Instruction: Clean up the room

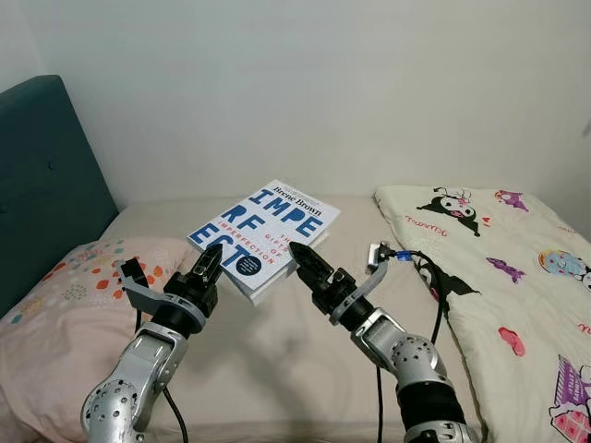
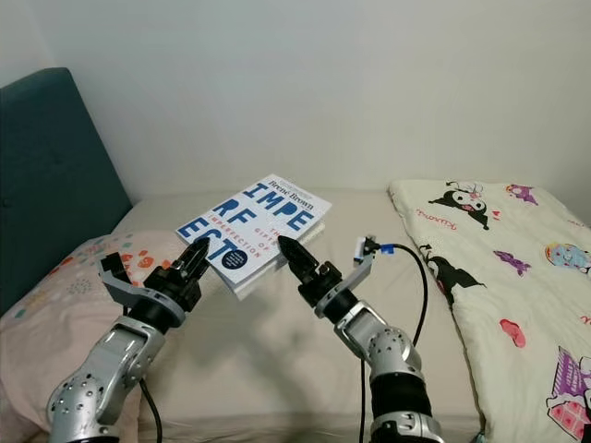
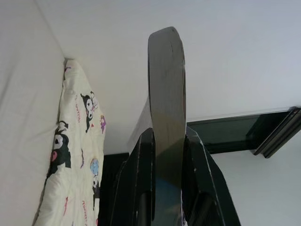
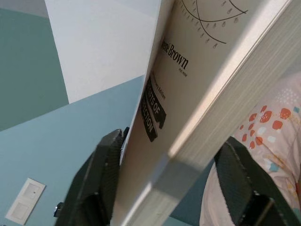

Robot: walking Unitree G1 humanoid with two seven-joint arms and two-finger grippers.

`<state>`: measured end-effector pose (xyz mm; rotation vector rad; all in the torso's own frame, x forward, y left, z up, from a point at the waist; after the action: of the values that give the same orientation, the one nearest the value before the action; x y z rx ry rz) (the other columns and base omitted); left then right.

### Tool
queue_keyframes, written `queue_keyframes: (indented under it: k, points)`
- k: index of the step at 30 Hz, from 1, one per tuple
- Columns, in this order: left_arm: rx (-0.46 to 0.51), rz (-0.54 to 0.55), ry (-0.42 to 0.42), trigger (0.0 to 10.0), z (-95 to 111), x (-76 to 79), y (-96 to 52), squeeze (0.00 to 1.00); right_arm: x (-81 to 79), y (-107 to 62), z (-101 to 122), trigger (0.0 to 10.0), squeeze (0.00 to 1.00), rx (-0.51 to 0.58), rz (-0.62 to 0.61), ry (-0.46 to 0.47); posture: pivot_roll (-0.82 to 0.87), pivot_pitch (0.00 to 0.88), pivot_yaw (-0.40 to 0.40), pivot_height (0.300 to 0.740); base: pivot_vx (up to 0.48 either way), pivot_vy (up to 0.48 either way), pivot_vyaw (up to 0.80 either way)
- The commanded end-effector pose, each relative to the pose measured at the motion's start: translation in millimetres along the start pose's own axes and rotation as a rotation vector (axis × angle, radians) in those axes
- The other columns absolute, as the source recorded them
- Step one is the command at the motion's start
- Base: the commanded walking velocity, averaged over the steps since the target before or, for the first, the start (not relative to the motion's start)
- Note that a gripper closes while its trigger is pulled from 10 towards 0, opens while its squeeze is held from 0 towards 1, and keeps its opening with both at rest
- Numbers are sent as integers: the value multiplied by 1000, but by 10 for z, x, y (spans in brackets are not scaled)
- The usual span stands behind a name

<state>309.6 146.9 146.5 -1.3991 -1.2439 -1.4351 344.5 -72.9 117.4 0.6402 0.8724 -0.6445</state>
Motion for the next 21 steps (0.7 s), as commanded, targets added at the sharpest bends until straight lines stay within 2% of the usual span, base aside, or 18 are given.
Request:
queue_keyframes:
  k: [1,21]
  points:
    - [-26,-18,-63,10000,-195,-34,10,0,-43,14,11,0,0,5,27,4,16,0,13,740,0,0,0]
    - [-61,-11,-20,10000,-265,-38,13,0,-69,19,32,0,0,14,42,19,17,0,13,740,0,0,0]
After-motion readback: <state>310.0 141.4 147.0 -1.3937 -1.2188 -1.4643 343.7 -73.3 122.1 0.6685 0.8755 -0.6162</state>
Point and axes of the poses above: a point about 5 cm out from each wrist's last joint towards the gripper, its own y axis pointing out of the wrist towards the gripper, its own z axis along the axis of the wrist's last joint, x = y × z, the point moved 3 cm from there along y, pointing out of the wrist towards the gripper, and after that the axes turned 8 degrees about -y, right-handed, at the moved point
